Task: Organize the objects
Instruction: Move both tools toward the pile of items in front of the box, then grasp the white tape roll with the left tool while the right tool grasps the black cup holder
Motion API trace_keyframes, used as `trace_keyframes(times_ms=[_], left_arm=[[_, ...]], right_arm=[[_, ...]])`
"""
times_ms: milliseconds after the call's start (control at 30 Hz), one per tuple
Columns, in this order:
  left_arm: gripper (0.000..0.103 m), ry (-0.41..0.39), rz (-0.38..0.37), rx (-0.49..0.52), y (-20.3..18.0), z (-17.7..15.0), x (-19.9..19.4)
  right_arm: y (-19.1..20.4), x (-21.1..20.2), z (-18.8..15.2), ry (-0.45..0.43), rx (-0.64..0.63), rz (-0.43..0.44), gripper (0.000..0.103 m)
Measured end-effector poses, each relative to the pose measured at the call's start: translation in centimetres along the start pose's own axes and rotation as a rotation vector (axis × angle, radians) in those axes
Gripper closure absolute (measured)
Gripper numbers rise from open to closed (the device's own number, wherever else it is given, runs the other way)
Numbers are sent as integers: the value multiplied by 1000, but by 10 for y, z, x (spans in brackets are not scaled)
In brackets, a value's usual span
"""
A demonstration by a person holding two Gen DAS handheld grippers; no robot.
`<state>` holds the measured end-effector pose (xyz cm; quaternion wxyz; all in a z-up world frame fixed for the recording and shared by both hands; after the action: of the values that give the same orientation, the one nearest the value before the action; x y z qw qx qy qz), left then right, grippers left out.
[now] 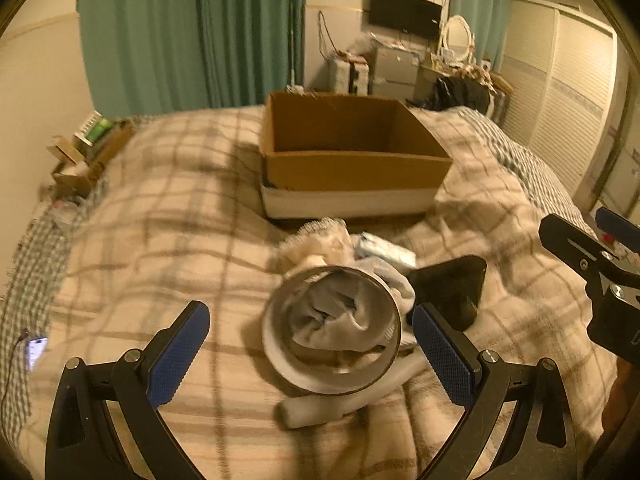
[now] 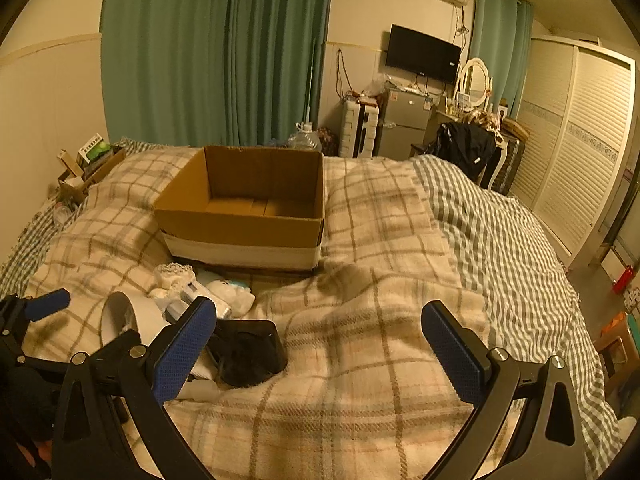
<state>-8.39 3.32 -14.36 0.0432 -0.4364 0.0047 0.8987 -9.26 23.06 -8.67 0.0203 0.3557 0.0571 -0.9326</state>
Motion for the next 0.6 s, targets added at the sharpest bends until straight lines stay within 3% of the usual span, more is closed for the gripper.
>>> trace_keyframes(times_ms=[233,267,300,333,600], left_arm=[[0,98,-43,-21,-3,-11,35],[3,114,-52,-20,-4,-13,40],[15,127,-64,-15,-5,-15,43],[18,133,-82,-8,-8,-16,44],[18,0,28,66,3,9,3]], right_arm=[[-1,20,-7,42,4,14,0],[0,22,-8,48,4,16,0],[0,25,-9,56,5,18,0],[0,27,-9,62,5,19,0],[12,45,-16,108,-39,22,0]])
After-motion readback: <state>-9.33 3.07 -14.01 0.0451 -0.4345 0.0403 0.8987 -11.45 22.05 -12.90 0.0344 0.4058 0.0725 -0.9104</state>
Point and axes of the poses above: each gripper's, at about its wrist camera, not at the fingertips, and x roughly the way its jaws point, y to its left, z to its top, the point moved 9 cm from there along x, roughly the way its jaws point, and after that the axes turned 4 degrees about y, right-handed, at the moved point
